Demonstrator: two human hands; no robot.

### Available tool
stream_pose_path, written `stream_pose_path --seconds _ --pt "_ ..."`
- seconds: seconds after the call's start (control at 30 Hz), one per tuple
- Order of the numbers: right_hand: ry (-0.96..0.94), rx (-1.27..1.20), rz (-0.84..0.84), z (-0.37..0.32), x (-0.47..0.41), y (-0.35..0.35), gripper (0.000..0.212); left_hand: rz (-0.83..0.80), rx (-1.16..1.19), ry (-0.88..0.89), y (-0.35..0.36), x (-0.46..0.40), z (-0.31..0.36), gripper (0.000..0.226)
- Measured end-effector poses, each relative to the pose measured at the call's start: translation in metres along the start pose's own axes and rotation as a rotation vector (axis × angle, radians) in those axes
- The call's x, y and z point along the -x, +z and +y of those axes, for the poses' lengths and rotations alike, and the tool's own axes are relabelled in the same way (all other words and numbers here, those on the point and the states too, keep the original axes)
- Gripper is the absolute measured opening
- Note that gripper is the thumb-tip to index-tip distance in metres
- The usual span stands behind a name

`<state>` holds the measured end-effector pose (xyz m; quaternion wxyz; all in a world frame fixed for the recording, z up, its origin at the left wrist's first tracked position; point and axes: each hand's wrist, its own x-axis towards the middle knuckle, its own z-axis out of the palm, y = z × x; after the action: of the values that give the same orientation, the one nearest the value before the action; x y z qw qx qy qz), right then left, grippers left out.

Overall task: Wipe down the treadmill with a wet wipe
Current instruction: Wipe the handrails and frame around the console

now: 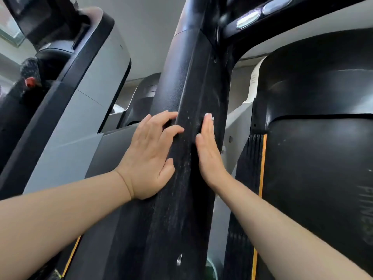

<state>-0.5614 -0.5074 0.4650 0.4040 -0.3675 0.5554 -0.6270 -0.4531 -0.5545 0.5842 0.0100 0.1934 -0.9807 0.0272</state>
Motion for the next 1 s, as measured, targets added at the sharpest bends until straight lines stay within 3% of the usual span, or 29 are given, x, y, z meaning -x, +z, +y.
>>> stream_pose_path --seconds 0.1,0.27,0.47,0.7,0.9,1.0 --pt "-0.068 0.064 0.041 -0.023 -0.022 -0.004 0.065 0.003 0.007 -0.076 0.002 0.001 -0.001 0.062" --pt "-0.393 0.261 -0.207 -0.010 0.065 0.014 0.062 0.003 0.005 -0.095 0.006 0.002 -0.005 0.067" --pt "-0.139 0.174 -0.066 -0.035 -0.031 -0.009 0.060 0.002 0.014 -0.114 0.004 0.000 -0.004 0.067" --pt "-0.283 0.234 -0.230 -0.019 0.057 0.001 0.056 0.058 0.056 -0.098 0.006 0.000 -0.007 0.065" --pt "-0.164 0.310 -0.115 -0.043 -0.001 -0.014 0.054 0.065 0.058 -0.098 0.005 -0.001 -0.005 0.065" --pt "-0.196 0.272 -0.159 -0.039 0.031 -0.006 0.055 0.068 0.068 -0.099 0.004 -0.002 -0.005 0.065"
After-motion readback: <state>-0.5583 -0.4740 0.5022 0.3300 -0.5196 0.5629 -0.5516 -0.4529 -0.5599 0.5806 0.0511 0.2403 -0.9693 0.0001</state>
